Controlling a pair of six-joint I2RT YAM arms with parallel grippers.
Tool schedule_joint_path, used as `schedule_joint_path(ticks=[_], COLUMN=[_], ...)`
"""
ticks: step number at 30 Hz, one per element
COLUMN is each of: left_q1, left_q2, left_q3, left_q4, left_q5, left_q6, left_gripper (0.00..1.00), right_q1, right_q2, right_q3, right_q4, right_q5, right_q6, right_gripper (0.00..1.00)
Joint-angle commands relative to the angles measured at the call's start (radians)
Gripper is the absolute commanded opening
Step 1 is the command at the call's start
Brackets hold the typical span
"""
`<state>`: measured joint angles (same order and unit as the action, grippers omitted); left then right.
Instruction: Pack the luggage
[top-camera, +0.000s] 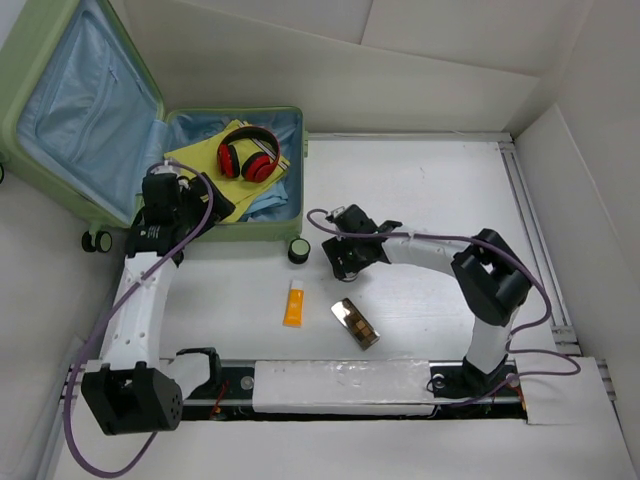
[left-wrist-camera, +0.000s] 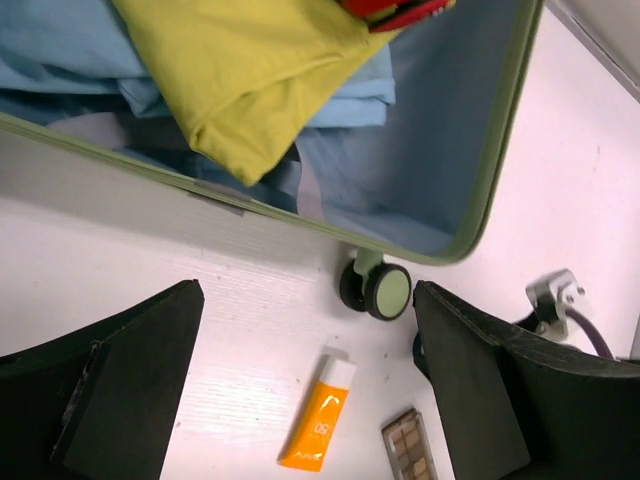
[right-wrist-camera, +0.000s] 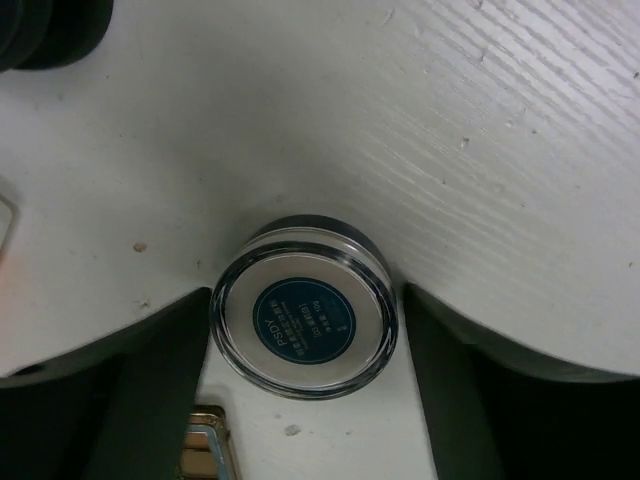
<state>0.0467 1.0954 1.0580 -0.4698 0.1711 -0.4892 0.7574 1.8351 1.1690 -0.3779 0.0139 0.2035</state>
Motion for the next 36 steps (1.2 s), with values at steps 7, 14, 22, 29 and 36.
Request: schedule_joint_path(ticks=[7,14,22,29,36], left_q1=[0.001,0.001,-0.108,-0.108,-0.221], left_q2=[-0.106,-0.14,-0.235,-0.221,-0.112], left_q3=[-0.015,-0.024,-0.199,-0.285,-0.276], left_q4=[0.003,0.005,-0.037,0.01,0.01], left_q5=[0.156,0.203,0.212,0.271,0.277], left_q6=[0.078,0.118,0.135,0.146,0.16], left_gripper=[0.82,0.82,0.82,0.82,0.8], right_q1=[0.013,0.013,0.013,-0.036,-0.095], right_q2=[-0.025,0.045,0.534,0.33,-0.085], right_q3=[0.117,0.617,1.334,1.16,0.64], right_q4=[-0.025,-0.128,-0.295,-0.152,-0.095], right_q5=[0.076,0.023,-0.066,-0.111,-0.088], right_q6=[0.021,-0.015,0.008,0.03,0.007], right_gripper=[0.39,0.35,0.78,0.99,0.83])
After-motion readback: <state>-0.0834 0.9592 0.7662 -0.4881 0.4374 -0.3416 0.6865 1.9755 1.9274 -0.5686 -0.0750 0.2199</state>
